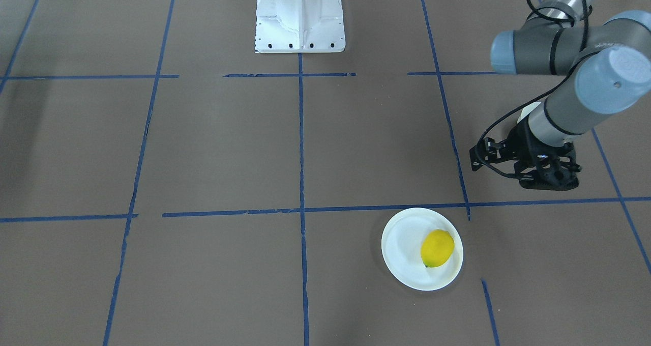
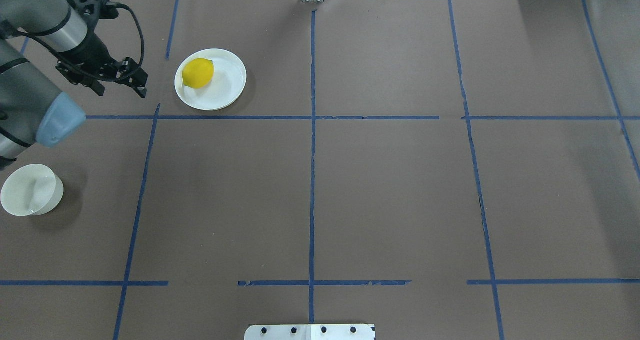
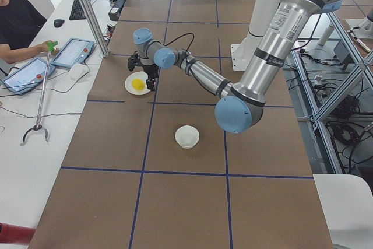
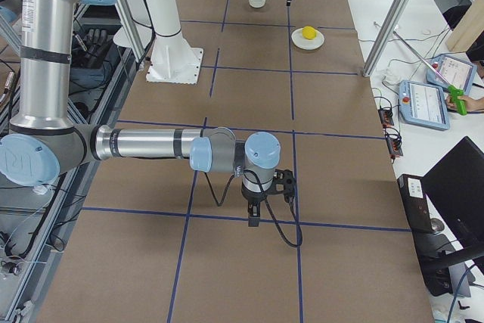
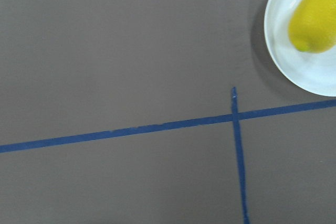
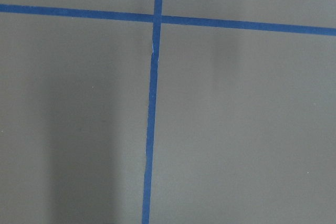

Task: Move lemon from plate to bowl
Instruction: 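Move the left gripper over the yellow lemon on the white plate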

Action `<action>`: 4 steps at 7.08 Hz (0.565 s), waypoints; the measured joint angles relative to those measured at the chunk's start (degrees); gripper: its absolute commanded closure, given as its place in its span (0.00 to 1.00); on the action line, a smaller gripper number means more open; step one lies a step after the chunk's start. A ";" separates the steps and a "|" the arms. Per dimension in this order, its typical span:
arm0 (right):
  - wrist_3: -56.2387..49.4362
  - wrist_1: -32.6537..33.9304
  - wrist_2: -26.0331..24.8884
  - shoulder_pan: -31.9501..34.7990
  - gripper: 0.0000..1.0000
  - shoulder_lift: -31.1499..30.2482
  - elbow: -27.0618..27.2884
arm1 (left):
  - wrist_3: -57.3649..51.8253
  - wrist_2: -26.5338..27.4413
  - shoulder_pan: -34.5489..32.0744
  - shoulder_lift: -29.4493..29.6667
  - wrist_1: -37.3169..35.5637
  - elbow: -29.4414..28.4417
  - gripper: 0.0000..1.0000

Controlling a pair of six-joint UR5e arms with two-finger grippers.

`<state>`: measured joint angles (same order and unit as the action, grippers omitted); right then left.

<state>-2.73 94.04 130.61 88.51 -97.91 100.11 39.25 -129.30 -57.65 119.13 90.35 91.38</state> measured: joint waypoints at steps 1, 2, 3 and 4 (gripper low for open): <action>0.00 0.00 0.00 0.00 0.00 0.00 0.00 | 0.88 1.02 0.79 4.32 0.96 -3.86 0.00; 0.00 0.00 0.00 0.00 0.00 0.00 0.00 | 1.06 1.72 1.49 7.57 3.85 -8.39 0.00; 0.00 0.00 0.00 0.00 0.00 0.00 0.00 | 1.04 2.04 2.11 9.75 8.89 -13.56 0.00; 0.00 0.00 0.00 0.00 0.00 0.00 0.00 | 0.98 2.33 2.68 12.24 13.44 -19.37 0.00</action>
<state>-2.72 94.04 130.61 88.51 -97.91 100.11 40.23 -126.97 -54.97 131.37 103.79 72.02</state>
